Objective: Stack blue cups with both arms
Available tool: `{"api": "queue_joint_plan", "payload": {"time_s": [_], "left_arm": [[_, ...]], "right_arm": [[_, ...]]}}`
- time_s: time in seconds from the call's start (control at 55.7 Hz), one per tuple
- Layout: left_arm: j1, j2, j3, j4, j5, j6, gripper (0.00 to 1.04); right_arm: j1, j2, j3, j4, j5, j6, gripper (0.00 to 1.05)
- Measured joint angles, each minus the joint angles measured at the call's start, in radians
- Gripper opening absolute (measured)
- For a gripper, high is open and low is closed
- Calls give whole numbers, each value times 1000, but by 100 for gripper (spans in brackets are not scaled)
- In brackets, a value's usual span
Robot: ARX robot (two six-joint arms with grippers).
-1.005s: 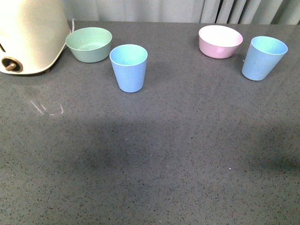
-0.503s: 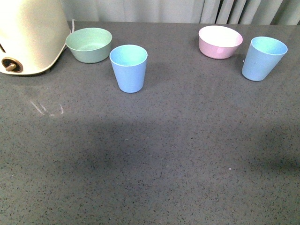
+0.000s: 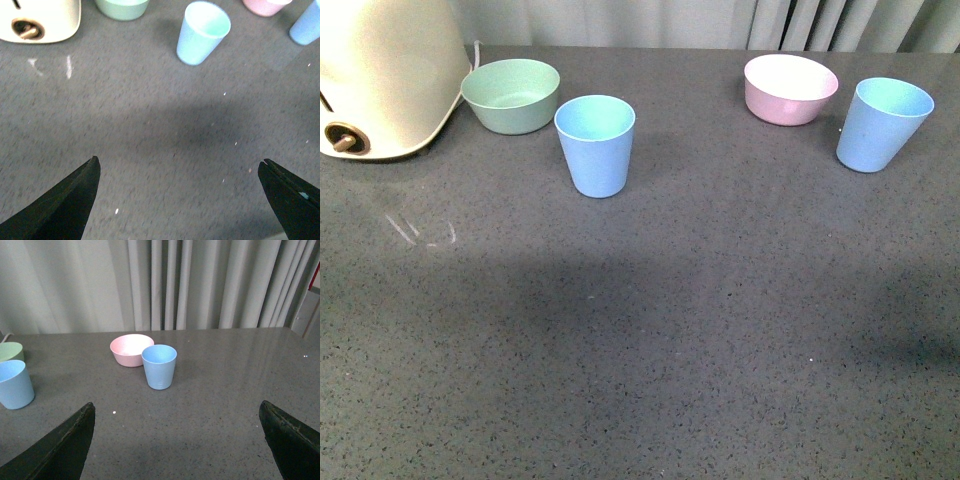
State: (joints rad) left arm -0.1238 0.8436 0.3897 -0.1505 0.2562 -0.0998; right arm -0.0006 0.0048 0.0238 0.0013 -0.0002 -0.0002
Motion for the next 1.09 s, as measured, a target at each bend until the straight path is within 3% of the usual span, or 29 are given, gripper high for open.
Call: {"api": "queue_joint_plan", "payload": {"time_s": [0.251,0.61,1.095], "left_arm": [[-95,504,249,220,-84,-72,96],[-171,1015,710,163,-146,-132,96],[-211,1248,996,27,-229,-142,96]], "right_arm": [[0,0,0,0,0,0,96],[0,0,0,0,0,0,96],[0,0,0,0,0,0,96]]}}
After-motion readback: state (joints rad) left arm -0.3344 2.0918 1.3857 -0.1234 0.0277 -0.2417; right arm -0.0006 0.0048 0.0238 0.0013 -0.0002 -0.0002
